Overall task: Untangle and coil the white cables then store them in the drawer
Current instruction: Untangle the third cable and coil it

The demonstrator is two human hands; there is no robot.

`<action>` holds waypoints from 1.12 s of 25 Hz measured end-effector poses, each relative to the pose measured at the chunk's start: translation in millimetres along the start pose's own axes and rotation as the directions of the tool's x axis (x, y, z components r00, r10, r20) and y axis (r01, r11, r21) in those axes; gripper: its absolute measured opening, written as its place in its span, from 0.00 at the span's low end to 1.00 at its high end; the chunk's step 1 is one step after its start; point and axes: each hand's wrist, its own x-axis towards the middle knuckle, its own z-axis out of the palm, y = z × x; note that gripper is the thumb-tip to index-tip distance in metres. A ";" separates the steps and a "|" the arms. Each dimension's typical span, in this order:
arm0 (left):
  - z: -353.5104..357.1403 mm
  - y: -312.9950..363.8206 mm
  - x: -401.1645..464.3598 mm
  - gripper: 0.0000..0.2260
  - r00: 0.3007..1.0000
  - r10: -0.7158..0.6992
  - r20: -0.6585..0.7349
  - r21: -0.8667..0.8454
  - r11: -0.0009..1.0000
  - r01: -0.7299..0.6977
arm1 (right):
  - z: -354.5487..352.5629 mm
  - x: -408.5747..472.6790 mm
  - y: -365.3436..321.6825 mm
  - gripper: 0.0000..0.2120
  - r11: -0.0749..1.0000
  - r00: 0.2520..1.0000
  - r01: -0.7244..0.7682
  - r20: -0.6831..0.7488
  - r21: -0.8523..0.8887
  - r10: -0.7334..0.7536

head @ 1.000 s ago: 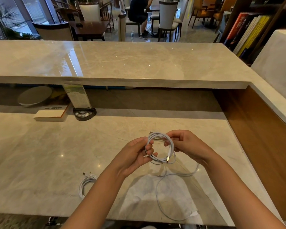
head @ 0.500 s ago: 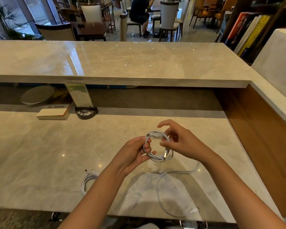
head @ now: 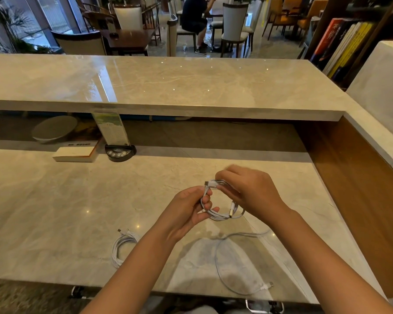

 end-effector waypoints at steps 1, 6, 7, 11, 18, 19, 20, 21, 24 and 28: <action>1.4 1.3 -0.5 0.11 1.000 0.006 -0.005 -0.001 1.000 -0.006 | -0.1 2.0 -0.8 0.04 1.000 0.998 0.002 -0.055 -0.031 -0.003; 6.2 4.8 -6.3 0.11 0.999 0.049 -0.010 0.148 0.988 -0.047 | -3.4 11.0 -6.1 0.05 0.995 0.996 0.031 -0.085 0.094 -0.023; 9.2 4.2 -7.8 0.11 0.998 0.067 -0.004 0.186 0.980 -0.065 | -5.9 16.4 -8.0 0.05 0.984 0.998 -0.004 -0.057 0.177 0.014; 17.4 2.9 -7.1 0.12 0.991 0.133 -0.024 0.191 0.973 -0.126 | -16.3 34.6 -11.1 0.08 0.910 0.972 -0.233 0.120 0.342 0.204; 6.5 6.3 -2.8 0.11 0.979 0.162 -0.121 0.072 0.985 -0.154 | -15.6 6.4 -17.6 0.17 0.756 0.762 -0.631 0.321 0.173 0.563; 7.5 6.0 -3.2 0.11 0.980 0.156 -0.121 0.100 0.984 -0.145 | -14.3 7.2 -20.3 0.15 0.758 0.759 -0.633 0.319 0.156 0.568; 8.1 5.9 -3.7 0.11 0.981 0.149 -0.120 0.119 0.984 -0.135 | -14.1 8.0 -21.2 0.12 0.759 0.757 -0.632 0.336 0.156 0.561; 7.8 5.9 -3.9 0.11 0.983 0.138 -0.119 0.125 0.985 -0.123 | -15.3 8.9 -20.3 0.11 0.753 0.748 -0.635 0.384 0.173 0.542; 2.5 6.2 -5.1 0.10 0.994 0.063 -0.088 0.058 0.997 -0.058 | -26.2 8.0 -9.4 0.08 0.688 0.687 -0.671 0.581 0.276 0.437; -2.7 0.4 -5.7 0.11 0.998 -0.010 -0.058 -0.002 1.000 0.010 | -24.5 4.9 -1.6 0.04 0.608 0.638 -0.725 0.649 0.325 0.414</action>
